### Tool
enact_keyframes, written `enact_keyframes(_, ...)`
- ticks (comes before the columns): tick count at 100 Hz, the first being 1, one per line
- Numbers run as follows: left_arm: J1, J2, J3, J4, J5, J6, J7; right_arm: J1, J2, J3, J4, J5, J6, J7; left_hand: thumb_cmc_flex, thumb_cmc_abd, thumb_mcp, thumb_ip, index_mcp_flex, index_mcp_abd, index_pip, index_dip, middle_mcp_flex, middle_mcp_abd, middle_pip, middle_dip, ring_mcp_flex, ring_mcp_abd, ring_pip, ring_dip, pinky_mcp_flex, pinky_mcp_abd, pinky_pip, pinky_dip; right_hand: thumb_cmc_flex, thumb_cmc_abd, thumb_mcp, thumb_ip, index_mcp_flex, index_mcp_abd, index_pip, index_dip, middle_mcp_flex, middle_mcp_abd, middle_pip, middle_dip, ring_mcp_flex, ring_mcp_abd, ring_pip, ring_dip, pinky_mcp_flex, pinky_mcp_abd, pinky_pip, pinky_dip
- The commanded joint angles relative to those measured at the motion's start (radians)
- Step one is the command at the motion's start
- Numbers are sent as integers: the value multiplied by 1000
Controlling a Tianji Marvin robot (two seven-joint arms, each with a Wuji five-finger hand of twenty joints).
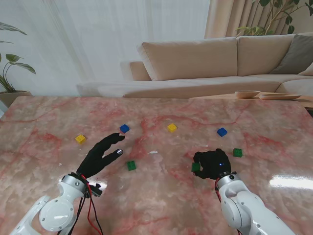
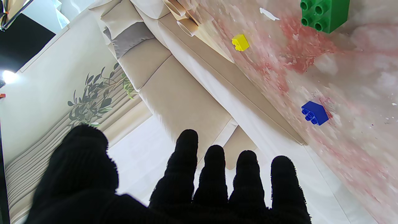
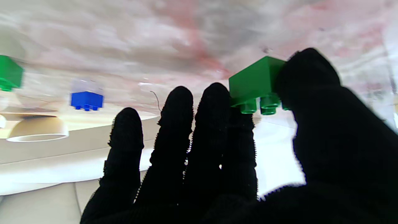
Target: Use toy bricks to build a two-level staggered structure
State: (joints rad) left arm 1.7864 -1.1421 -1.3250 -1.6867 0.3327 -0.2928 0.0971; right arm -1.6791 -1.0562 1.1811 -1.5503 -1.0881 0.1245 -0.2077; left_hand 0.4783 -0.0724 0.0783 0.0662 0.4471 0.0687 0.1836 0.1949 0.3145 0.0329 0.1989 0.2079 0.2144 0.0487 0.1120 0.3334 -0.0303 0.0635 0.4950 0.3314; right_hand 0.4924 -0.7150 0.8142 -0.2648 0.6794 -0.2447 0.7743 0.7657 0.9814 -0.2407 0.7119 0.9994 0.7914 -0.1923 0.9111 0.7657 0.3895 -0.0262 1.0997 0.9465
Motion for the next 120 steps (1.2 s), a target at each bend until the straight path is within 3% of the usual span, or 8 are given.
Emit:
enact_keyframes(1,4,3,2,-5,2,3,-6,19,-18,-27,-4,24,-5,-2,17,43,-35,-20,13,6,-23,-6,-8,-13,-6,-14,-3,-49,-15,-13,-8,-9,3,-3,51,53,119,-6,100,-138,107,27,22,-15,-7,25,27,-8,17,17,-2,19,36,33)
enact_keyframes(29,5,5,13,-9,2,2,-14,122,-31,-184,69,64,29,-55,17,44,-37,-20,13,6,-23,-5,-8,-13,-6,-14,-2,-51,-15,-13,-8,-9,3,-2,53,51,120,-5,106,-139,104,28,28,-14,-12,29,29,-6,16,19,1,21,41,33)
enact_keyframes(46,3,6,11,-9,5,-1,-17,121,-27,-201,34,53,48,-18,18,43,-37,-20,13,8,-23,-5,-8,-13,-5,-14,-2,-50,-15,-13,-8,-8,2,-1,56,48,122,-5,100,-134,100,28,22,-10,-16,33,21,-4,15,21,-6,22,41,33)
enact_keyframes(84,0,8,11,-8,8,-2,-26,187,-28,-287,99,65,21,-33,18,44,-38,-20,12,8,-24,-5,-8,-13,-5,-13,-2,-49,-15,-13,-8,-10,2,0,48,51,104,-10,76,-124,87,22,-2,-7,-27,33,0,-5,6,19,-19,20,32,28)
enact_keyframes(120,8,11,-2,-23,12,2,-37,255,-36,-352,163,101,53,-23,21,43,-37,-20,13,9,-23,-5,-7,-13,-5,-13,-2,-51,-15,-13,-8,-10,1,0,41,52,75,-13,40,-110,81,21,-44,-1,-25,28,-33,-3,2,19,-42,15,24,28)
